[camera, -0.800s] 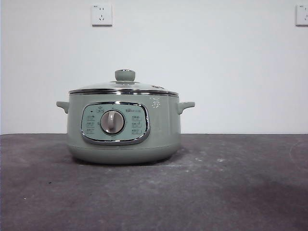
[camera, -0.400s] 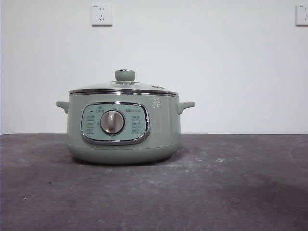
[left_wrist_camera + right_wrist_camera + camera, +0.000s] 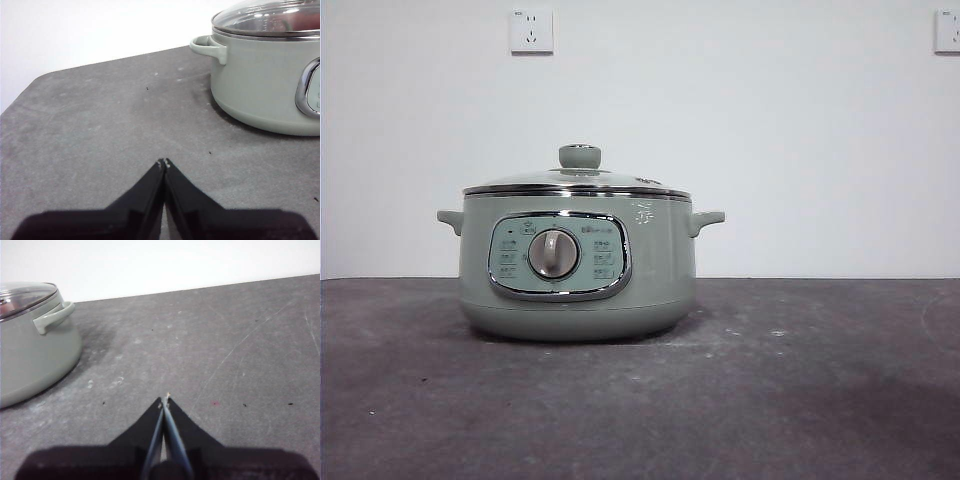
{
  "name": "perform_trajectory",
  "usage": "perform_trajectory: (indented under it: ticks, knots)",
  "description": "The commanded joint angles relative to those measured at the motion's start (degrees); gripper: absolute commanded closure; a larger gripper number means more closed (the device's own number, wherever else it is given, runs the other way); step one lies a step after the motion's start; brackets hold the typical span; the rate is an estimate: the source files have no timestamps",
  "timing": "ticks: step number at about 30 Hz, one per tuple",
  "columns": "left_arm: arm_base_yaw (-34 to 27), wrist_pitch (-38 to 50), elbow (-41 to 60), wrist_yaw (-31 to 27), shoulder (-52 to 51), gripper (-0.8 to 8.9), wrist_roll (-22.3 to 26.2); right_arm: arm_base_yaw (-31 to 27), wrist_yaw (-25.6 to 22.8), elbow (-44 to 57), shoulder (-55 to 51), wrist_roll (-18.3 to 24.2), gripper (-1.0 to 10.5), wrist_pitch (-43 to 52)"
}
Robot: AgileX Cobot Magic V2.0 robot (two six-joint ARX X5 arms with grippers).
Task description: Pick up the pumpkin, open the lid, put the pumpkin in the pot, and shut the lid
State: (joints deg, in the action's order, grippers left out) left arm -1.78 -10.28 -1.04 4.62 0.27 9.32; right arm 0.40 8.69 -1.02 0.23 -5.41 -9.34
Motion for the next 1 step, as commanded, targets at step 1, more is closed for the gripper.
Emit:
perform_trajectory:
  ticks: [1]
  knots:
    - [-0.17,-0.04,0.90,-0.09,-0.07,8.17,-0.55,0.15,-0.09,0.57,-0.17,-0.70,9.5,-0.39]
